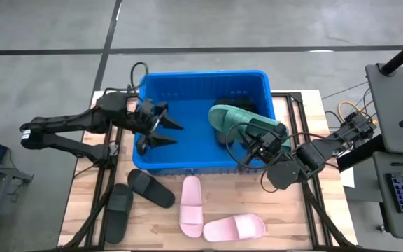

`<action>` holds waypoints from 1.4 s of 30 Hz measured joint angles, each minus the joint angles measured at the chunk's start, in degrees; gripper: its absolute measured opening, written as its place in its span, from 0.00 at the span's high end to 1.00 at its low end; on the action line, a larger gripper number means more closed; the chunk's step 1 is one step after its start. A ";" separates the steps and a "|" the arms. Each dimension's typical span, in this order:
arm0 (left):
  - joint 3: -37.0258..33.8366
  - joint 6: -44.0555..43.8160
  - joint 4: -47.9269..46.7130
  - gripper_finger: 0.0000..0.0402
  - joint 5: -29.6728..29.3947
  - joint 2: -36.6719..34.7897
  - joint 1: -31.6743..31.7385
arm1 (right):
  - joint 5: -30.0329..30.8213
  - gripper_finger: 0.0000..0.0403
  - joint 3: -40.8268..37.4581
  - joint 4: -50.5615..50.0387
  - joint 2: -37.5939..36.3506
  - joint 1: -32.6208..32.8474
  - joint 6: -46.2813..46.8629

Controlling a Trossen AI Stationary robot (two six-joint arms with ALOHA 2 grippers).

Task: Pick and place slides into bin
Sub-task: Put the bottom green slide into the blue bin

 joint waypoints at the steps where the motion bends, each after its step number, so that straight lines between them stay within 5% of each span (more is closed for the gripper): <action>1: 0.37 -0.40 1.12 0.39 0.00 0.57 0.00 | 0.00 0.98 0.00 0.00 0.00 0.00 0.02; 8: 0.25 -0.33 7.39 0.37 1.09 4.61 0.02 | 1.13 0.98 0.00 0.00 0.00 0.00 1.49; 21: 0.25 -0.19 7.51 0.37 -20.28 7.78 0.02 | 0.98 0.98 0.00 0.03 0.00 0.00 1.54; 42: 2.17 -1.68 16.03 0.37 -20.32 16.98 0.96 | 0.87 0.98 0.00 0.90 0.00 0.00 1.37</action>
